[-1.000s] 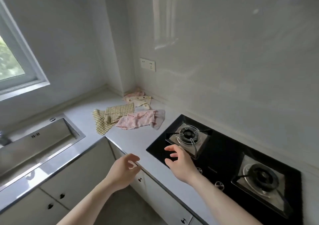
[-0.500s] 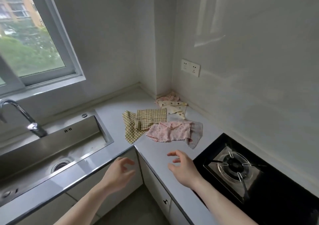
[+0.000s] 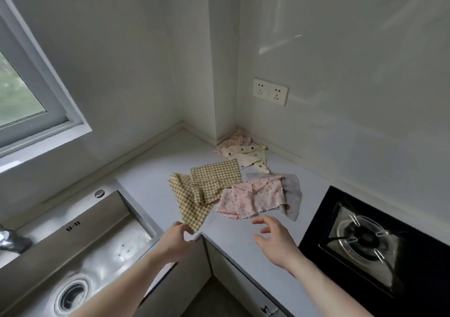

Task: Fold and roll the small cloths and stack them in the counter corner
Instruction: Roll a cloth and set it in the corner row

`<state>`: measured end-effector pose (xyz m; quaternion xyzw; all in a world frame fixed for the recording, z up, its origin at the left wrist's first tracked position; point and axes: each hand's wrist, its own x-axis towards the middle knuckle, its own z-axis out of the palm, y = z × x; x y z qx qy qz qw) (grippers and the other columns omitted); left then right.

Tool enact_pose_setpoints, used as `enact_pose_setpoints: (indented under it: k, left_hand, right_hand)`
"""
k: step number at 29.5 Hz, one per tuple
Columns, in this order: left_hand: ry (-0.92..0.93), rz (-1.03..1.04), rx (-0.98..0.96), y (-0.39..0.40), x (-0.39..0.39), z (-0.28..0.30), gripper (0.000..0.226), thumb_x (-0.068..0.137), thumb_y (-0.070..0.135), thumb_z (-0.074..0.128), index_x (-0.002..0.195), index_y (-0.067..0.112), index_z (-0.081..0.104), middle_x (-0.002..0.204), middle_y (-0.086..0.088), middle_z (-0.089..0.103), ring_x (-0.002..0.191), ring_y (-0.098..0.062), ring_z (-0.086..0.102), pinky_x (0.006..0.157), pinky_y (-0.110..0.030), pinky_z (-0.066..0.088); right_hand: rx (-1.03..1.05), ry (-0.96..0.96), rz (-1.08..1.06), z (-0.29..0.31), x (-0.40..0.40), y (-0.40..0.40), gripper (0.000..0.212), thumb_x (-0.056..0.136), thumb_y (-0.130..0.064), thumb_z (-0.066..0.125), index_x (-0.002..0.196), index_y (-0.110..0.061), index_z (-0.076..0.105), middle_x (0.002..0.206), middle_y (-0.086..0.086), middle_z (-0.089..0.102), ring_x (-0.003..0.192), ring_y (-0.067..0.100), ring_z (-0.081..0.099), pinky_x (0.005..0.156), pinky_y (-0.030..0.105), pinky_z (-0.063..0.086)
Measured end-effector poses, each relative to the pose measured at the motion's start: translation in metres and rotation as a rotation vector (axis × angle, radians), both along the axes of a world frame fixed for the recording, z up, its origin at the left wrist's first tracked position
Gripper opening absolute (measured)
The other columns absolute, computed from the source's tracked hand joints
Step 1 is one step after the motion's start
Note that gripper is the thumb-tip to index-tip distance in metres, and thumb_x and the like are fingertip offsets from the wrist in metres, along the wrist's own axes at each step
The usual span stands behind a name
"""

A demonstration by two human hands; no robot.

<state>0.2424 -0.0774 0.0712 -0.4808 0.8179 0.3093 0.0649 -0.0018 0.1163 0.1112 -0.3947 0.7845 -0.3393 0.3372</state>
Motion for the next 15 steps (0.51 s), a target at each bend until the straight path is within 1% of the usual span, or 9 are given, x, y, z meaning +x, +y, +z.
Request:
enact_pose_setpoints:
  k: [3,5,6,9,11,13,15]
  left_hand:
    - [-0.057,-0.116,-0.002,-0.039,0.0,-0.015,0.031,0.093,0.031,0.064,0.123,0.029,0.061,0.137,0.005,0.049,0.119,-0.016,0.056,0.101,-0.027,0.047]
    - [-0.093,-0.19,0.002,-0.062,0.002,-0.029,0.034,0.093,0.03,0.062,0.126,0.029,0.06,0.139,0.006,0.049,0.123,-0.017,0.053,0.103,-0.027,0.045]
    - [-0.111,-0.222,0.005,-0.07,0.004,-0.036,0.036,0.092,0.029,0.061,0.128,0.028,0.059,0.14,0.006,0.049,0.125,-0.017,0.052,0.103,-0.028,0.045]
    - [-0.145,-0.3,0.009,-0.083,0.004,-0.054,0.044,0.09,0.026,0.057,0.134,0.03,0.055,0.142,0.006,0.049,0.127,-0.018,0.049,0.103,-0.03,0.045]
    - [-0.131,-0.338,-0.013,-0.09,0.001,-0.066,0.05,0.089,0.026,0.056,0.138,0.032,0.052,0.143,0.008,0.049,0.127,-0.018,0.047,0.105,-0.031,0.044]
    - [-0.115,-0.381,-0.072,-0.099,-0.005,-0.078,0.055,0.091,0.027,0.056,0.145,0.03,0.046,0.145,0.009,0.046,0.127,-0.019,0.046,0.105,-0.032,0.044]
    - [-0.073,-0.387,-0.143,-0.108,-0.011,-0.09,0.054,0.093,0.031,0.054,0.146,0.031,0.044,0.142,0.009,0.046,0.123,-0.018,0.047,0.102,-0.031,0.044]
  right_hand:
    - [0.024,0.004,-0.089,-0.016,0.016,-0.029,0.025,0.096,-0.022,0.06,0.111,-0.042,0.057,0.122,-0.023,0.049,0.112,-0.004,0.052,0.08,0.023,0.053]
    - [0.046,0.006,-0.13,-0.028,0.025,-0.05,0.025,0.096,-0.021,0.06,0.112,-0.04,0.057,0.12,-0.023,0.049,0.111,-0.003,0.052,0.086,0.032,0.057]
    - [0.06,0.006,-0.143,-0.033,0.028,-0.059,0.025,0.096,-0.021,0.06,0.113,-0.04,0.057,0.119,-0.024,0.048,0.111,-0.003,0.052,0.088,0.034,0.057]
    - [0.109,0.012,-0.17,-0.044,0.037,-0.075,0.026,0.097,-0.021,0.059,0.115,-0.039,0.055,0.117,-0.024,0.047,0.11,0.0,0.052,0.091,0.032,0.054]
    - [0.123,0.043,-0.167,-0.051,0.038,-0.083,0.027,0.097,-0.022,0.058,0.117,-0.039,0.055,0.122,-0.021,0.048,0.112,0.001,0.052,0.092,0.027,0.05]
    - [0.132,0.063,-0.169,-0.06,0.035,-0.093,0.028,0.097,-0.022,0.057,0.119,-0.039,0.054,0.126,-0.021,0.047,0.114,0.002,0.051,0.092,0.022,0.047]
    - [0.142,0.088,-0.157,-0.073,0.031,-0.103,0.028,0.097,-0.022,0.057,0.119,-0.039,0.054,0.127,-0.022,0.046,0.116,0.002,0.05,0.093,0.022,0.044]
